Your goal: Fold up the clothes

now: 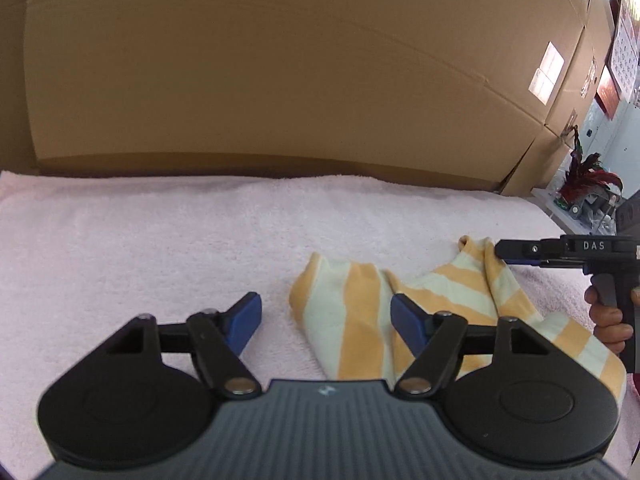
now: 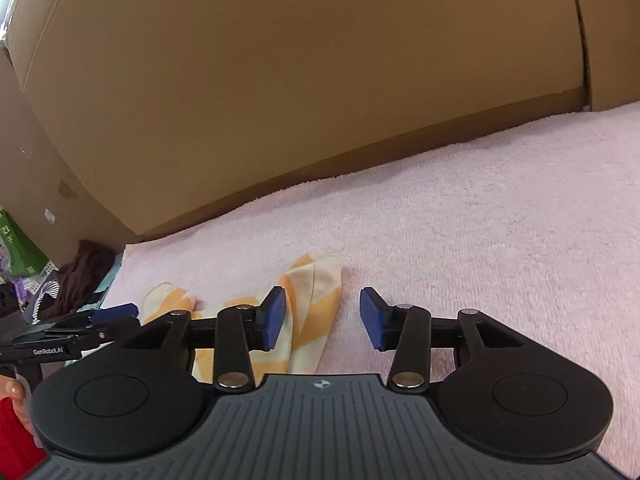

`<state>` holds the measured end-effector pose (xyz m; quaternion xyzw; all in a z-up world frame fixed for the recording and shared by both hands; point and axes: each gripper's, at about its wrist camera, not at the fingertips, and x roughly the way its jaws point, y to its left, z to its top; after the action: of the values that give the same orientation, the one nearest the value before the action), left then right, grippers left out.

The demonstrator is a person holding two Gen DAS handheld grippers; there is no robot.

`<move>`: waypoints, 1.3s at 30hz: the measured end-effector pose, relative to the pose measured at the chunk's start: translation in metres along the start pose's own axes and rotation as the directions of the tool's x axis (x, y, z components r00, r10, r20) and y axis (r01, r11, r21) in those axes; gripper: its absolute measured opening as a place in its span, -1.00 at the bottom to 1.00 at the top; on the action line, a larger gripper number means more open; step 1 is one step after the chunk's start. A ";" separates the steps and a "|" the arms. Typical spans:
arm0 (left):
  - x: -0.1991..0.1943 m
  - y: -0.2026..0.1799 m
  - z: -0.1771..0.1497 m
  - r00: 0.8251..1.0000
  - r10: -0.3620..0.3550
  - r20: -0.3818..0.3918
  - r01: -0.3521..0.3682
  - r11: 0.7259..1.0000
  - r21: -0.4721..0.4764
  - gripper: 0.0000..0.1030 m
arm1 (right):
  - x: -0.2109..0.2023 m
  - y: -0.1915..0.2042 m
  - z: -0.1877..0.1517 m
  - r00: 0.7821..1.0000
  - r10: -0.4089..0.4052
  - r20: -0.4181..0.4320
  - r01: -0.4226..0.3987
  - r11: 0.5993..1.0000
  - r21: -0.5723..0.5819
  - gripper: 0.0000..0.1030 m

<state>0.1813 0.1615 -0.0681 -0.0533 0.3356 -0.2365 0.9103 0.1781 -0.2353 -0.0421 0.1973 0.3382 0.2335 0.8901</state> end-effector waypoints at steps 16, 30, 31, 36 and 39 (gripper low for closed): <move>0.018 -0.022 0.001 0.997 -0.069 -0.039 0.073 0.991 0.112 -0.57 | 0.020 -0.005 0.015 0.988 0.143 -0.062 -0.145 0.989 -0.033 -0.80; -0.057 -0.041 0.008 0.988 -0.071 0.139 0.037 0.972 0.232 -0.82 | -0.054 0.053 0.027 0.965 0.261 0.015 -0.246 0.927 -0.283 -0.82; -0.067 -0.044 0.004 0.985 -0.077 0.152 0.039 0.969 0.243 -0.82 | -0.063 0.056 0.025 0.961 0.276 0.013 -0.260 0.919 -0.297 -0.82; -0.116 -0.061 -0.018 0.970 -0.115 0.216 0.047 0.954 0.297 -0.84 | -0.102 0.071 0.009 0.942 0.335 -0.011 -0.315 0.873 -0.372 -0.82; -0.136 -0.074 -0.037 0.963 -0.116 0.243 0.026 0.938 0.344 -0.84 | -0.117 0.073 -0.001 0.936 0.351 -0.015 -0.328 0.858 -0.394 -0.82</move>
<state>0.0382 0.1616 0.0020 0.0609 0.1657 -0.3147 0.9326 0.0795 -0.2398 0.0545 0.0789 0.2191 0.4435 0.8655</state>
